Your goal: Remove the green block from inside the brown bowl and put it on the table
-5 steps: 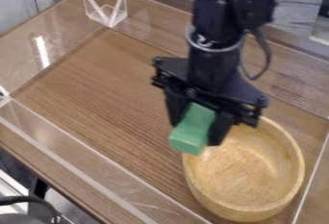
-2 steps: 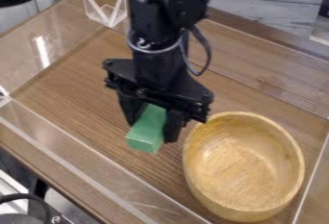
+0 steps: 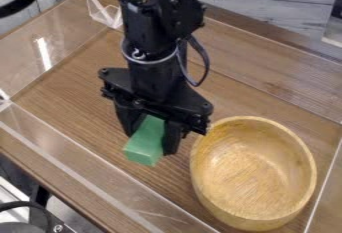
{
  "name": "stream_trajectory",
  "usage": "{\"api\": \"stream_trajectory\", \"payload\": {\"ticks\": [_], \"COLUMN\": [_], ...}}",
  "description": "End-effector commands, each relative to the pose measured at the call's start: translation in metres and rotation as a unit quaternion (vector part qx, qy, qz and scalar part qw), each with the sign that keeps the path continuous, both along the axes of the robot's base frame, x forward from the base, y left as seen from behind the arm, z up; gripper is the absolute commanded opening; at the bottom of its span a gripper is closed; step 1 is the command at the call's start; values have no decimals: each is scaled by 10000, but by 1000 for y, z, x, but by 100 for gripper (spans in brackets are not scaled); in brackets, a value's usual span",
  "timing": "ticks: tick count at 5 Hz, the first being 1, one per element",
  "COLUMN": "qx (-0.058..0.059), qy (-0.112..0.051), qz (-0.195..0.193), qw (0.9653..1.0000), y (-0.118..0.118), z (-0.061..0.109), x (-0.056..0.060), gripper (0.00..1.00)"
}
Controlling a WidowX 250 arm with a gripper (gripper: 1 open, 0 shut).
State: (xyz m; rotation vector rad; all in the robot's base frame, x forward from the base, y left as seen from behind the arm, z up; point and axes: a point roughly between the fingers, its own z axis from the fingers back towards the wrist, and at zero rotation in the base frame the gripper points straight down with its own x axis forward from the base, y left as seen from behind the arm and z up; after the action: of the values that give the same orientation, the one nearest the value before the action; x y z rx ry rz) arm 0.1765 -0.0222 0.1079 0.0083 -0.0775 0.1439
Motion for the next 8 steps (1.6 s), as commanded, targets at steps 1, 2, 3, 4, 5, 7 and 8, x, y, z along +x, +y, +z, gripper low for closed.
{"api": "stream_trajectory", "payload": {"ticks": [1, 2, 3, 4, 5, 7, 8], "qx": [-9, -6, -4, -5, -7, -24, -37], "qy": [-127, -102, -71, -51, -24, 45, 76], "qz": [-22, -40, -55, -62, -68, -63, -49], "qw": [9999, 9999, 10000, 10000, 10000, 10000, 10000], "y": [-1, -2, -3, -4, -5, -5, -4], "z": [4, 2, -1, -3, -6, -12, -14], "x": [1, 1, 0, 1, 1, 0, 0], "gripper": [0, 0, 0, 0, 0, 0, 0]}}
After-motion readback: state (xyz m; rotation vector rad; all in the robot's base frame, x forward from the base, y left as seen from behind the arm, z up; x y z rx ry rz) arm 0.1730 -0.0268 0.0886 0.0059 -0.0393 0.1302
